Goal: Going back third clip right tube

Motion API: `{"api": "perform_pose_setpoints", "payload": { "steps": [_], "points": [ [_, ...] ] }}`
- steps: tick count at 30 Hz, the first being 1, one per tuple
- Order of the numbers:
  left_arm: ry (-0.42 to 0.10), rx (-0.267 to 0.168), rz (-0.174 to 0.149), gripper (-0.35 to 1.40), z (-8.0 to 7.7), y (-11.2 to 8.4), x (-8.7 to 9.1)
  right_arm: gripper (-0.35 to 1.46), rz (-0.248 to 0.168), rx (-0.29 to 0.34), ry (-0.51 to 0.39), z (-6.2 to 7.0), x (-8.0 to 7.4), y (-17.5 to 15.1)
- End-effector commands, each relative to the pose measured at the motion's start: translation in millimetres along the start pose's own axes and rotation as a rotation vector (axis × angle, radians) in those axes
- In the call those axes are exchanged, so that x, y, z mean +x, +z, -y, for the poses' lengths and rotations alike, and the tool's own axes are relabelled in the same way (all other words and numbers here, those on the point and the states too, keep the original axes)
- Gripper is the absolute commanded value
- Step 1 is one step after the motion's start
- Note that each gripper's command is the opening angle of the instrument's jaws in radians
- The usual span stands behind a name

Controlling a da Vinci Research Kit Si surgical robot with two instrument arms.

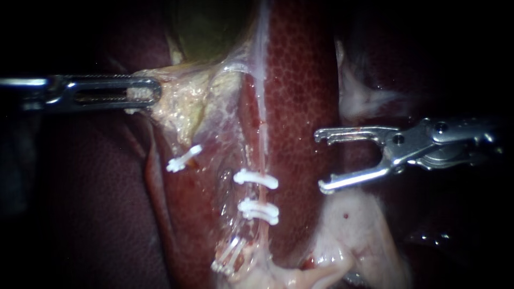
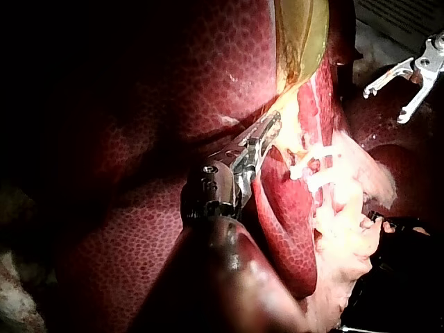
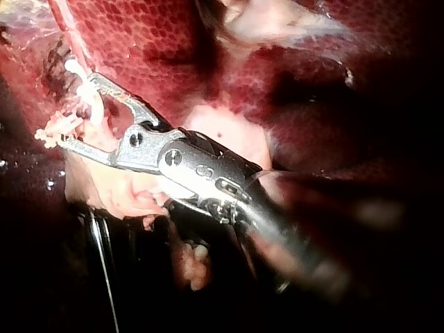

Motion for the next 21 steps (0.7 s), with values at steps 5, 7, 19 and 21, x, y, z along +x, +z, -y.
{"api": "perform_pose_setpoints", "payload": {
  "steps": [5, 7, 19, 21],
  "points": [
    [0.005, 0.008, 0.002, -0.35, -0.1, 0.8, 0.8, 0.60, -0.003, -0.002, 0.000, -0.2, -0.3, 0.0],
    [0.009, 0.012, -0.002, -0.35, -0.1, 1.4, 1.4, 0.60, -0.002, -0.003, -0.001, -0.3, -0.5, 0.1],
    [-0.001, 0.035, -0.042, -0.35, -0.4, 6.6, 5.3, 0.60, -0.008, -0.005, -0.002, -0.4, -0.7, 0.4],
    [0.001, 0.036, -0.045, -0.35, -0.3, 7.1, 5.5, 0.60, -0.008, -0.006, -0.002, -0.4, -0.7, 0.5]
  ]
}}
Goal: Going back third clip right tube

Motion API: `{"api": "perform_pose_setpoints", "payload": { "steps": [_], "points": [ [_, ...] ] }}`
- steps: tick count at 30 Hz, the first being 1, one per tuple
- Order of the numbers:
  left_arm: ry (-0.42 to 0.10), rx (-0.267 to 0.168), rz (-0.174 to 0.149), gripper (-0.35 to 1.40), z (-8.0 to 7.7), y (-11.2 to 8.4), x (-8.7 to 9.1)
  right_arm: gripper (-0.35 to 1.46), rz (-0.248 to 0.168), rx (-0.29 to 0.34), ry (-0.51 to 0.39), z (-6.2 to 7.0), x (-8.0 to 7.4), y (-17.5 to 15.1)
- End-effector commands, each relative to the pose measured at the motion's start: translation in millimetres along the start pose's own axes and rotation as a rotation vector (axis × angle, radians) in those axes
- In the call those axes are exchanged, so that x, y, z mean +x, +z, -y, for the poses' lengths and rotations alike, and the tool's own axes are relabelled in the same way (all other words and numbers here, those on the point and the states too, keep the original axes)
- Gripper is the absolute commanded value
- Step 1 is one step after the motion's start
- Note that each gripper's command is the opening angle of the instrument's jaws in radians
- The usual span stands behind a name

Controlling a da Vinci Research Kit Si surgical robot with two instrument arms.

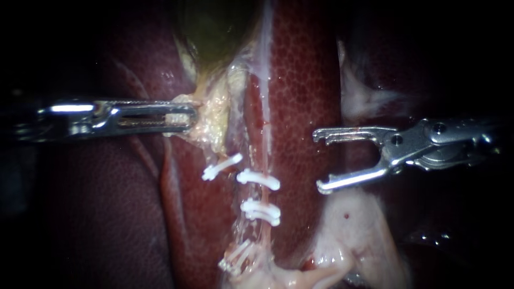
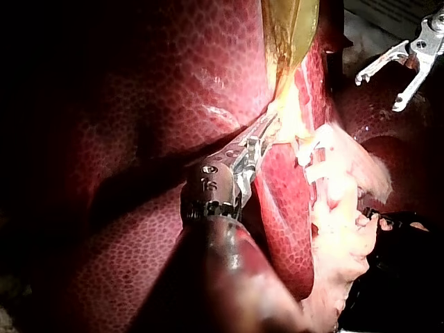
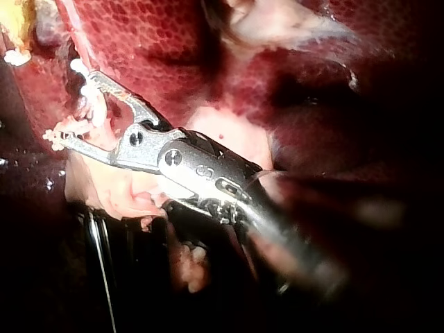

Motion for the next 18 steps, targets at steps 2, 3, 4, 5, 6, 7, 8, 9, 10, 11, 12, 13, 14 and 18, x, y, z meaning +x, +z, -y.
{"api": "perform_pose_setpoints", "payload": {
  "steps": [2, 3, 4, 5, 6, 7, 8, 9, 10, 11, 12, 13, 14, 18],
  "points": [
    [0.001, 0.002, -0.004, -0.35, 0.1, 0.3, 0.1, 0.60, -0.001, 0.000, 0.001, 0.0, 0.0, 0.1],
    [0.001, 0.002, -0.004, -0.35, 0.2, 0.4, 0.1, 0.60, -0.001, 0.000, 0.001, 0.0, 0.1, 0.1],
    [0.001, 0.002, -0.004, -0.35, 0.2, 0.5, 0.1, 0.60, -0.004, -0.001, 0.001, 0.0, 0.1, 0.1],
    [0.001, 0.002, -0.004, -0.35, 0.3, 0.5, 0.1, 0.60, -0.004, -0.001, 0.001, 0.0, 0.1, 0.1],
    [0.001, 0.002, -0.004, -0.35, 0.3, 0.6, 0.1, 0.60, -0.004, -0.001, 0.001, 0.0, 0.1, 0.1],
    [0.001, 0.002, -0.004, -0.35, 0.4, 0.6, 0.1, 0.60, -0.004, -0.001, 0.002, -0.1, 0.1, 0.1],
    [0.001, 0.005, -0.005, -0.35, 0.4, 0.6, 0.1, 0.60, -0.004, -0.001, 0.002, -0.1, 0.2, 0.1],
    [0.001, 0.005, -0.005, -0.35, 0.4, 0.6, 0.1, 0.60, -0.004, -0.001, 0.002, -0.1, 0.2, 0.1],
    [0.002, 0.005, -0.005, -0.35, 0.5, 0.6, 0.1, 0.60, -0.007, -0.002, 0.002, -0.1, 0.2, 0.1],
    [0.002, 0.005, -0.005, -0.35, 0.5, 0.6, 0.1, 0.60, -0.007, -0.002, 0.002, -0.1, 0.2, 0.1],
    [0.002, 0.005, -0.005, -0.35, 0.5, 0.6, 0.1, 0.60, -0.007, -0.002, 0.003, -0.1, 0.2, 0.1],
    [0.002, 0.005, -0.005, -0.35, 0.5, 0.6, 0.1, 0.60, -0.007, -0.002, 0.003, -0.1, 0.2, 0.1],
    [0.002, 0.005, -0.005, -0.35, 0.5, 0.6, 0.1, 0.60, -0.010, -0.002, 0.003, -0.1, 0.3, 0.1],
    [0.002, 0.005, -0.005, -0.35, 0.6, 0.6, 0.1, 0.60, -0.010, -0.002, 0.003, -0.1, 0.3, 0.1]
  ]
}}
